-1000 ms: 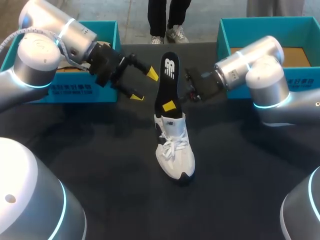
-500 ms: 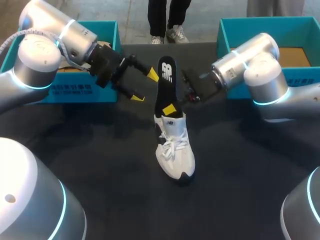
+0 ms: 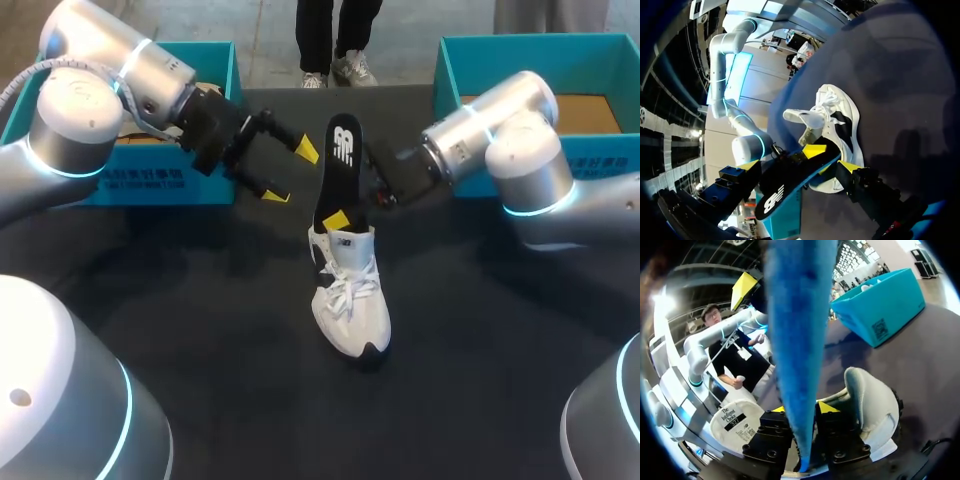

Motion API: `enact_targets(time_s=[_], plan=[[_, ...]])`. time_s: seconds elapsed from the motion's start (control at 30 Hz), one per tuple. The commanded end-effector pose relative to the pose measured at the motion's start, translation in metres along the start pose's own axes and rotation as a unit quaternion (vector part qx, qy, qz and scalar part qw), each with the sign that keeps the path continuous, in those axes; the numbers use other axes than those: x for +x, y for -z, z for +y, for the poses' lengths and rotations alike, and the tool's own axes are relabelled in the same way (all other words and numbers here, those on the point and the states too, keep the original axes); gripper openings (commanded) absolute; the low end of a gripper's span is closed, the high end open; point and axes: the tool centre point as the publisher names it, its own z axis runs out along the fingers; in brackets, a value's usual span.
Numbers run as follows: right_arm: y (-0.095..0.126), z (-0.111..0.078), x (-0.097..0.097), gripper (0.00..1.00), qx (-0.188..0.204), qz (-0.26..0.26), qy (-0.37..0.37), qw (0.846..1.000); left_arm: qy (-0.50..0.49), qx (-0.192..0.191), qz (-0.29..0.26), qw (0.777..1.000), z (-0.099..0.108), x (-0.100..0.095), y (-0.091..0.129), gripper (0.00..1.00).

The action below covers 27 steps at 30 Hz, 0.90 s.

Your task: Take the shoe out of the shoebox, open the shoe tongue, remove and reinsert the insole, then place the shoe into the shoebox

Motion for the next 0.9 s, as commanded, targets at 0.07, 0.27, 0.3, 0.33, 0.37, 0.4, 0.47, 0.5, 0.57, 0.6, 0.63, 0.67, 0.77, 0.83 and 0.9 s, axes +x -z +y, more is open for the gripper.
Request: enact_targets(time_s=[0.07, 0.27, 0.3, 0.33, 0.37, 0.4, 0.47, 0.5, 0.57, 0.6, 0.63, 0.67, 0.77, 0.83, 0.9], plan=[[0.005, 0.009, 0.005, 0.27, 0.007, -0.008, 0.005, 1.000, -0.001, 0.001, -0.001, 1.000, 0.001, 0.001, 0.000, 1.00], [0.013, 0.012, 0.009, 0.28, 0.011, -0.020, 0.008, 1.000, -0.003, 0.003, -0.003, 1.000, 0.003, 0.001, -0.002, 1.00], [0.014, 0.012, 0.009, 0.28, 0.010, -0.022, 0.007, 1.000, -0.003, 0.004, -0.003, 1.000, 0.004, 0.001, -0.002, 1.00], [0.017, 0.011, 0.010, 0.28, 0.008, -0.025, 0.006, 1.000, -0.004, 0.004, -0.004, 1.000, 0.004, 0.001, -0.002, 1.00], [0.018, 0.011, 0.010, 0.29, 0.006, -0.027, 0.005, 1.000, -0.004, 0.004, -0.004, 1.000, 0.004, 0.001, -0.002, 1.00], [0.019, 0.010, 0.009, 0.29, 0.005, -0.028, 0.005, 1.000, -0.004, 0.005, -0.004, 1.000, 0.004, 0.001, -0.003, 1.00], [0.019, 0.010, 0.009, 0.27, 0.003, -0.029, 0.005, 1.000, -0.003, 0.005, -0.004, 1.000, 0.004, 0.001, -0.002, 1.00], [0.019, 0.011, 0.008, 0.25, 0.003, -0.029, 0.005, 1.000, -0.003, 0.005, -0.004, 1.000, 0.004, 0.002, -0.002, 1.00], [0.018, 0.011, 0.006, 0.14, 0.003, -0.028, 0.004, 1.000, -0.003, 0.005, -0.003, 1.000, 0.005, 0.002, -0.002, 1.00], [0.017, 0.011, 0.006, 0.08, 0.003, -0.028, 0.004, 1.000, -0.003, 0.005, -0.003, 1.000, 0.005, 0.002, -0.002, 1.00], [0.016, 0.010, 0.005, 0.00, 0.002, -0.027, 0.003, 1.000, -0.003, 0.005, -0.003, 1.000, 0.005, 0.002, -0.002, 1.00], [0.016, 0.010, 0.005, 0.00, 0.002, -0.025, 0.003, 1.000, -0.003, 0.005, -0.003, 1.000, 0.005, 0.002, -0.001, 1.00], [0.014, 0.009, 0.004, 0.00, 0.004, -0.021, 0.001, 1.000, -0.002, 0.004, -0.003, 1.000, 0.005, 0.002, -0.001, 1.00], [0.012, 0.008, 0.004, 0.00, 0.006, -0.015, 0.000, 1.000, -0.001, 0.004, -0.003, 1.000, 0.005, 0.002, -0.001, 1.00], [0.010, 0.007, 0.005, 0.00, 0.012, -0.010, -0.002, 1.000, -0.001, 0.005, -0.003, 1.000, 0.005, 0.002, -0.002, 1.00]])
